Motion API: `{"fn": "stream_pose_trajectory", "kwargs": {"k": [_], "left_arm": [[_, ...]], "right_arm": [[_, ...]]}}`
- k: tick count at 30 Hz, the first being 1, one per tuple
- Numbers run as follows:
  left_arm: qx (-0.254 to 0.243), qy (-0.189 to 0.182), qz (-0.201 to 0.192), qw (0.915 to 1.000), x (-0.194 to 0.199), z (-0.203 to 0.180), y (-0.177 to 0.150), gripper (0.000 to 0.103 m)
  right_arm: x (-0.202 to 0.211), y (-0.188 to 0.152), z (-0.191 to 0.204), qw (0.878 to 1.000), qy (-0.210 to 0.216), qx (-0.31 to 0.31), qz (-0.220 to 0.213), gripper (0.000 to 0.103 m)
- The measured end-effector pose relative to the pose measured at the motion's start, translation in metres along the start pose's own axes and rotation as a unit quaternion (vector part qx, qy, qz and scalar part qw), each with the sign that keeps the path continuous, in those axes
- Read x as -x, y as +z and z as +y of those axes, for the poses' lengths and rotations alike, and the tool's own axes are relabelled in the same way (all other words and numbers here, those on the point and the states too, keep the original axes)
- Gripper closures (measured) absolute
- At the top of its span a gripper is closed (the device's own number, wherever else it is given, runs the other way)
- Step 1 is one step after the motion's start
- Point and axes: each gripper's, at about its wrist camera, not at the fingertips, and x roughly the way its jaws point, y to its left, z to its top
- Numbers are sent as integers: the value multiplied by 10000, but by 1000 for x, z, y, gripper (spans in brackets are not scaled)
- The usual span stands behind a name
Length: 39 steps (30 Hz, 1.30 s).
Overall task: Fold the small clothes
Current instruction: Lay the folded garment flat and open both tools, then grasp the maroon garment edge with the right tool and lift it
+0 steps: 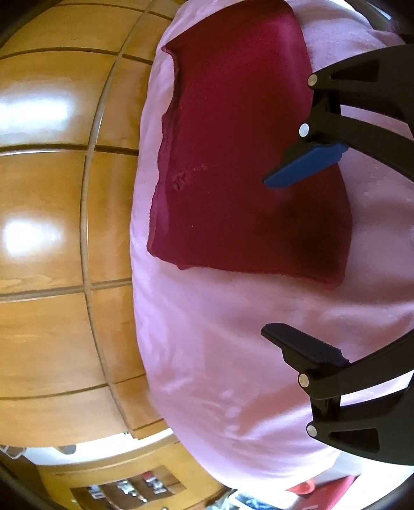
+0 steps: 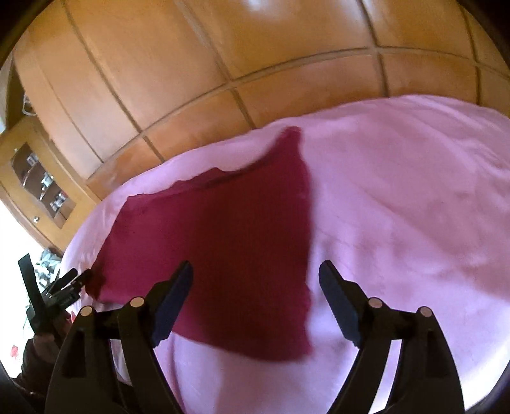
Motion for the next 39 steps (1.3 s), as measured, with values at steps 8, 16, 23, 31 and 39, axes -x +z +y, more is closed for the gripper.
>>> {"fn": "stream_pose_trajectory", "kwargs": {"k": [8,16,23,31,39], "left_arm": [[-133,-56,160,9998,-18,-10,-4,17],[-134,-94,167,9997,-19,-16,-5,17],[-12,-183,132,9997,-17,-16,-1,17],[58,-417,-24,9991,-6,-21,3,17],[53,-664,303,9973,-23,-29,-3,17]], "right_arm": [[-64,0,-3,9960,-584,-21,674,16],[-40,7,-33,9975,27,-579,395,13],[-66,-7,-48,9888,799,-1045,709,14],[-65,-11,-47,9850,1121,-939,912,46],[-68,-10,-30,9842,1140,-798,1091,73]]}}
